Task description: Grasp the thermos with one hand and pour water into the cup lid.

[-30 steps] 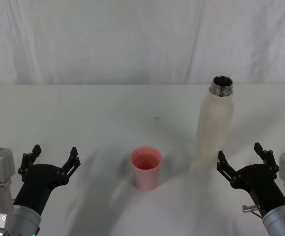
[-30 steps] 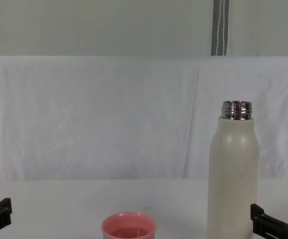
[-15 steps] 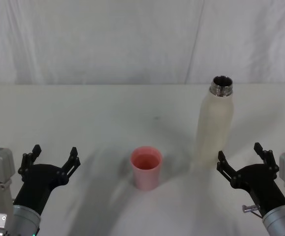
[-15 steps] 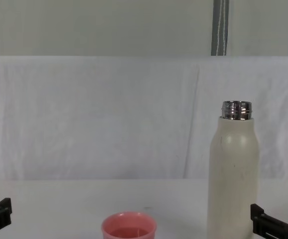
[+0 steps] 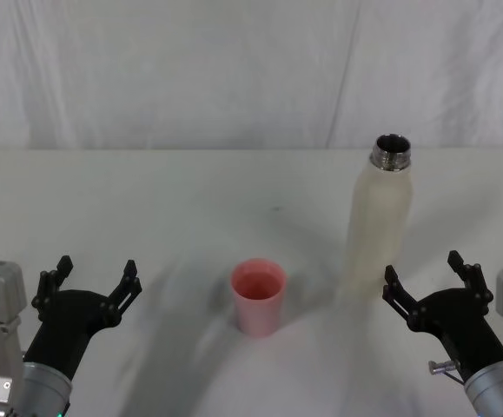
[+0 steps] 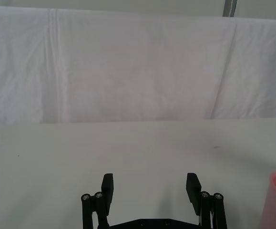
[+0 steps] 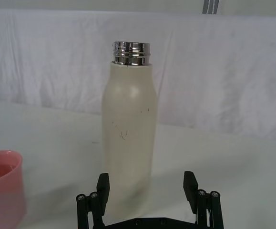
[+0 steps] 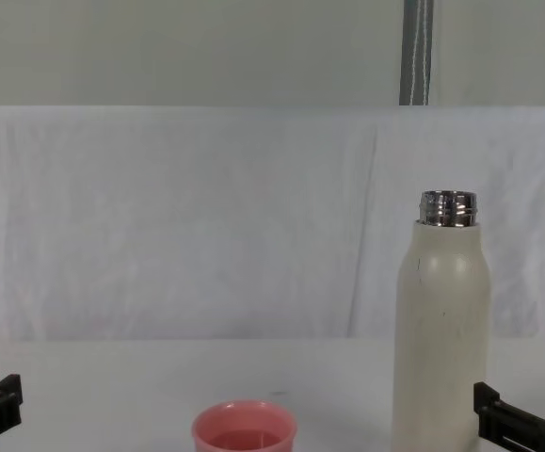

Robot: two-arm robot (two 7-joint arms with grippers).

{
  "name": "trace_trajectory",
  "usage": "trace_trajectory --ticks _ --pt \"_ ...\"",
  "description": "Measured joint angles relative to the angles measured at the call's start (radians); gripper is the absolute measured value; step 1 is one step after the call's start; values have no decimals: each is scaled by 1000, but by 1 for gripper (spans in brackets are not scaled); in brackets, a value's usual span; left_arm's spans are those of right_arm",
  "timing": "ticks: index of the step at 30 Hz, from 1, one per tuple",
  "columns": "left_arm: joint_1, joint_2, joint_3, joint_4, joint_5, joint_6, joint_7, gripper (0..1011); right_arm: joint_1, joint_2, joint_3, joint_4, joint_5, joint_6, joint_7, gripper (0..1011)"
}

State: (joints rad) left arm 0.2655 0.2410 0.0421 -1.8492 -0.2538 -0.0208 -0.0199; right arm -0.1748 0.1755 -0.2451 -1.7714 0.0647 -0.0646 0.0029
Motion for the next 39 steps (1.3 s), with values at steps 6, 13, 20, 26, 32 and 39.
trace_trajectory --ticks 6,13,20,26,32,39 --pt "0 0 0 0 0 0 0 1001 1 -14 19 -2 27 5 41 1001" --pt "0 0 0 0 0 0 0 1001 12 -29 44 -5 72 23 97 1001" --pt "0 0 0 0 0 0 0 1001 34 -30 51 8 82 43 135 1001" --pt "0 0 0 0 0 0 0 1001 58 -27 51 25 90 58 159 1001" --pt "0 0 0 0 0 0 0 1001 80 -22 48 42 98 69 175 1001" --pt "0 0 0 0 0 0 0 1001 107 -20 41 73 105 77 184 1001"
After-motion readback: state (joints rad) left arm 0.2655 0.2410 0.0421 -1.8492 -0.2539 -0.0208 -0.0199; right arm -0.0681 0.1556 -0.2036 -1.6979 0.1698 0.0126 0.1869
